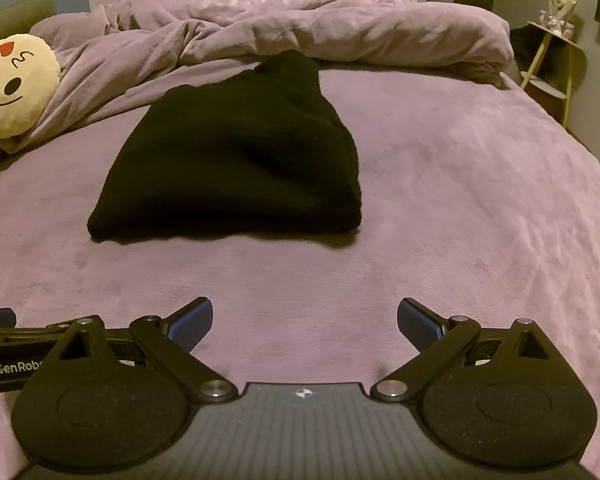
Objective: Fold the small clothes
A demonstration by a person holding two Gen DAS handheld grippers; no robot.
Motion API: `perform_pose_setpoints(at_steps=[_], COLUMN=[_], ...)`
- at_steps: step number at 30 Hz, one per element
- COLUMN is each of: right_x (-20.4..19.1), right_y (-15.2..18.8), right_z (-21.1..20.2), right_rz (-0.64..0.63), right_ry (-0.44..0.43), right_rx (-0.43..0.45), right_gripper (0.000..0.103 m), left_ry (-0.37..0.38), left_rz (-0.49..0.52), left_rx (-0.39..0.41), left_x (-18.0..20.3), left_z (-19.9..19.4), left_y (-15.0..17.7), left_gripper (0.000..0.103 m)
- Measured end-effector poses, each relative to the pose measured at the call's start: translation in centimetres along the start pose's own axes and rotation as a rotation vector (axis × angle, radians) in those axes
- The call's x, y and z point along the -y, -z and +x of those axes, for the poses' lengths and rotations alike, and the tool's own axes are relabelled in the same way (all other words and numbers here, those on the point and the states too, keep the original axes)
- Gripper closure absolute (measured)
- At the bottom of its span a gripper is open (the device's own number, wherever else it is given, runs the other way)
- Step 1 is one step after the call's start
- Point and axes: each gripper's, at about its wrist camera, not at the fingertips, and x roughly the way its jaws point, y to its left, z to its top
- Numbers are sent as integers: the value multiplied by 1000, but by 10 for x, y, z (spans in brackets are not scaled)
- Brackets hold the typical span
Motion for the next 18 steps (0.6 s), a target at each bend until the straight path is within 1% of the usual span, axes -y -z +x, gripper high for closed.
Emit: perform_pose_setpoints(at_steps=[18], right_x=[-5], right_y=[1], right_z=[-7], right_rz=[-7], right_ry=[-16], right_rx=[0], right_gripper=[4], left_ry=[5], left_rz=[-3], left_rx=[9], left_x=[-2], left_z=[-7], left_y=[-1], left_gripper=[0])
